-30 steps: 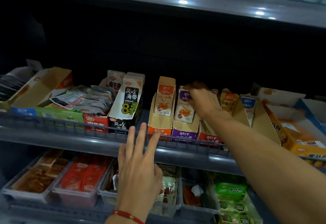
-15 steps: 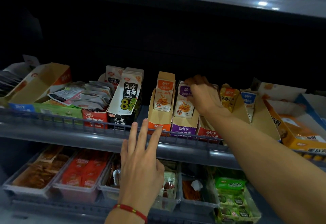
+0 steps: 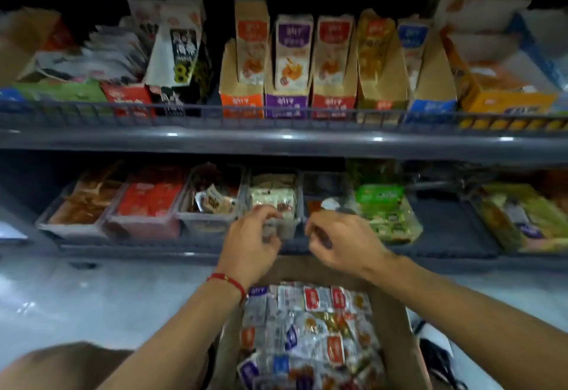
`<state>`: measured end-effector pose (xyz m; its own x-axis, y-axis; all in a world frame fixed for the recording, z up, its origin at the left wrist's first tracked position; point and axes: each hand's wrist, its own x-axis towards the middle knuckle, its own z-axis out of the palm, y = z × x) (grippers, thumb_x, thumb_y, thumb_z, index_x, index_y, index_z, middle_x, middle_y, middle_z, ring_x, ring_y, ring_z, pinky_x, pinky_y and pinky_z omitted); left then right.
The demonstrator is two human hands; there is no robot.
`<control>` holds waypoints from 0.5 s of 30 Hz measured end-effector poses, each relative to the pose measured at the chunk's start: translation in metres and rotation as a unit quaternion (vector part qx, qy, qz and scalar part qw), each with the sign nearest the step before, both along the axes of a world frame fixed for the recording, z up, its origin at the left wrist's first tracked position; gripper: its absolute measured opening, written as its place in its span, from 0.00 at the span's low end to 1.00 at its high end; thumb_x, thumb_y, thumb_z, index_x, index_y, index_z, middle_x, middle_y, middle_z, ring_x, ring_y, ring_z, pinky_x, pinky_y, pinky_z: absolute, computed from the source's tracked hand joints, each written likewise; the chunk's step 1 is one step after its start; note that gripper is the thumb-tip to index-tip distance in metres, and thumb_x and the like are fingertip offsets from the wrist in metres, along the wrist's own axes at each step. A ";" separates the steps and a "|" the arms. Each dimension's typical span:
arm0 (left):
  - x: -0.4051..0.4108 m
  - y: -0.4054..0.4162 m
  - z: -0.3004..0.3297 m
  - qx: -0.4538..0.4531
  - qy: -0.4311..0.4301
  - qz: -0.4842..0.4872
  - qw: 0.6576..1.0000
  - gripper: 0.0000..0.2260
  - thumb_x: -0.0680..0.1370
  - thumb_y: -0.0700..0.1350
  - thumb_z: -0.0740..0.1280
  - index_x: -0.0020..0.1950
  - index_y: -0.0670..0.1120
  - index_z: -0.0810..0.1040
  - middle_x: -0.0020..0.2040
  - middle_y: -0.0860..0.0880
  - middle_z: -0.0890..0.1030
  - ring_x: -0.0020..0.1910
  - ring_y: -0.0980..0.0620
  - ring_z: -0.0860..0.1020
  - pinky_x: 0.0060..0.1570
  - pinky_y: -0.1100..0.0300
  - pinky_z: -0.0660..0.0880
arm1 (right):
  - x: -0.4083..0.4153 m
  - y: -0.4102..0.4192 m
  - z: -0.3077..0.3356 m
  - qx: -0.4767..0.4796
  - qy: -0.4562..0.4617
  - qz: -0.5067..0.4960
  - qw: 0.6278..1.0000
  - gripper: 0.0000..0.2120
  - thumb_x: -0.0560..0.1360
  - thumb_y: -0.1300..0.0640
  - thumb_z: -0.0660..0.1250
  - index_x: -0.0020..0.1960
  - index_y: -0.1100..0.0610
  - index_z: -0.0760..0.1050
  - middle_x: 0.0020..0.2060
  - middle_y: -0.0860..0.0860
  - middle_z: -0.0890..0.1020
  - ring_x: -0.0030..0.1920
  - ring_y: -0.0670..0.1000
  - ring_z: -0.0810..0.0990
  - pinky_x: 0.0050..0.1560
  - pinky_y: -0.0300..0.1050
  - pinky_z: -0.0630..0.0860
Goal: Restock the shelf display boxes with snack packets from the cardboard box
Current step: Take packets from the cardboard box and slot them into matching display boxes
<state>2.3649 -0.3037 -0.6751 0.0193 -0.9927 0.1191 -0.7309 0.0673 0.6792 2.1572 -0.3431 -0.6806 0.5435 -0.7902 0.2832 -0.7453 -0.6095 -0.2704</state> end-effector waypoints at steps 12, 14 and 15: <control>-0.038 0.069 -0.179 0.364 -0.121 -0.037 0.923 0.15 0.76 0.40 0.70 0.62 0.49 0.77 0.67 0.46 0.78 0.65 0.45 0.77 0.63 0.59 0.72 | -0.078 0.083 -0.274 0.420 0.328 -0.045 0.845 0.33 0.78 0.41 0.63 0.77 0.56 0.62 0.76 0.58 0.66 0.75 0.61 0.66 0.70 0.40 0.68; -0.040 0.072 -0.186 0.382 -0.133 -0.032 0.914 0.16 0.75 0.40 0.70 0.62 0.49 0.77 0.66 0.45 0.78 0.64 0.44 0.77 0.63 0.58 0.73 | -0.083 0.095 -0.292 0.413 0.292 -0.052 0.861 0.24 0.83 0.51 0.59 0.76 0.60 0.65 0.75 0.57 0.69 0.74 0.59 0.67 0.67 0.37 0.69; -0.041 0.073 -0.188 0.385 -0.139 -0.031 0.912 0.16 0.75 0.40 0.71 0.62 0.49 0.78 0.66 0.44 0.79 0.64 0.43 0.77 0.63 0.57 0.74 | -0.086 0.099 -0.300 0.393 0.283 -0.044 0.874 0.21 0.84 0.54 0.57 0.75 0.60 0.67 0.74 0.57 0.69 0.74 0.59 0.68 0.72 0.43 0.66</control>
